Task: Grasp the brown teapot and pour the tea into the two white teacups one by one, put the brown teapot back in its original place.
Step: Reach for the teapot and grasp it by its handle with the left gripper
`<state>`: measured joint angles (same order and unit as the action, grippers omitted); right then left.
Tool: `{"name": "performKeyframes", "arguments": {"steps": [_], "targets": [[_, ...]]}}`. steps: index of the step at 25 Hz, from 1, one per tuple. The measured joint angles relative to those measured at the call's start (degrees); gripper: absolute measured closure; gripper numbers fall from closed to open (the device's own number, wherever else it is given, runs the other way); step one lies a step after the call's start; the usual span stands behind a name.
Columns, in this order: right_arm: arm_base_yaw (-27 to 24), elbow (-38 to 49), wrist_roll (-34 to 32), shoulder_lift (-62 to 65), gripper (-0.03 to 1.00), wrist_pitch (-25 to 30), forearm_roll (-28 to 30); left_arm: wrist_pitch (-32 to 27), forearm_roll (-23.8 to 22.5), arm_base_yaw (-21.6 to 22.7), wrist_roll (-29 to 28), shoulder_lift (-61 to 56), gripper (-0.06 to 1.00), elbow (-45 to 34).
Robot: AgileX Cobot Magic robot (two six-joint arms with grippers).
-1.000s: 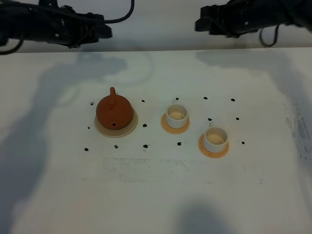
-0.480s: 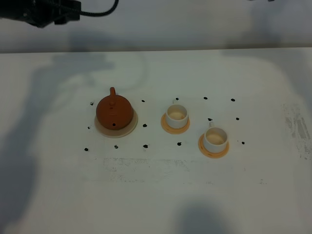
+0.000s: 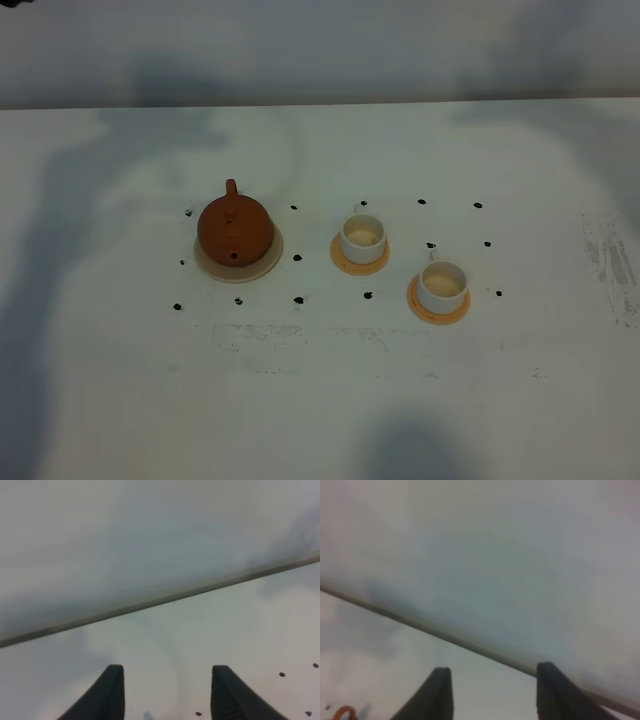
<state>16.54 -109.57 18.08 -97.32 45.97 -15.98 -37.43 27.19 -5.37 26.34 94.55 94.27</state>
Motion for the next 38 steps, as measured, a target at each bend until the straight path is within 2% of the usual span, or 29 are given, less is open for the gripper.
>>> {"name": "performKeyframes", "arguments": {"steps": [5, 11, 18, 21, 24, 33, 38], "targets": [[3.3, 9.9, 0.0, 6.4, 0.56, -4.7, 2.8, 1.0, -1.2, 0.0, -0.1, -2.4, 0.56, -5.2], [3.5, 29.8, -1.0, 21.2, 0.56, -12.4, 4.2, 10.6, -2.5, 0.0, -0.1, -3.9, 0.58, -17.8], [3.6, 44.0, -5.5, 39.5, 0.56, -12.8, 4.2, 18.3, -2.6, 0.0, -0.1, -3.9, 0.60, -25.3], [3.6, 48.6, -6.5, 48.2, 0.56, -10.3, 4.2, 19.1, -2.7, 0.0, -0.1, -3.9, 0.60, -25.5], [3.7, 52.3, -7.5, 57.3, 0.56, -5.5, 5.3, 19.1, -2.7, 0.0, 0.0, -3.9, 0.60, -25.5], [3.7, 55.1, -16.3, 74.7, 0.56, 12.5, 14.4, 19.1, -2.7, 0.0, 1.3, -3.9, 0.60, -25.5], [3.7, 60.8, -18.1, 79.7, 0.56, 16.4, 16.0, 19.3, -2.7, 0.0, 1.7, -3.9, 0.60, -25.5]]}}
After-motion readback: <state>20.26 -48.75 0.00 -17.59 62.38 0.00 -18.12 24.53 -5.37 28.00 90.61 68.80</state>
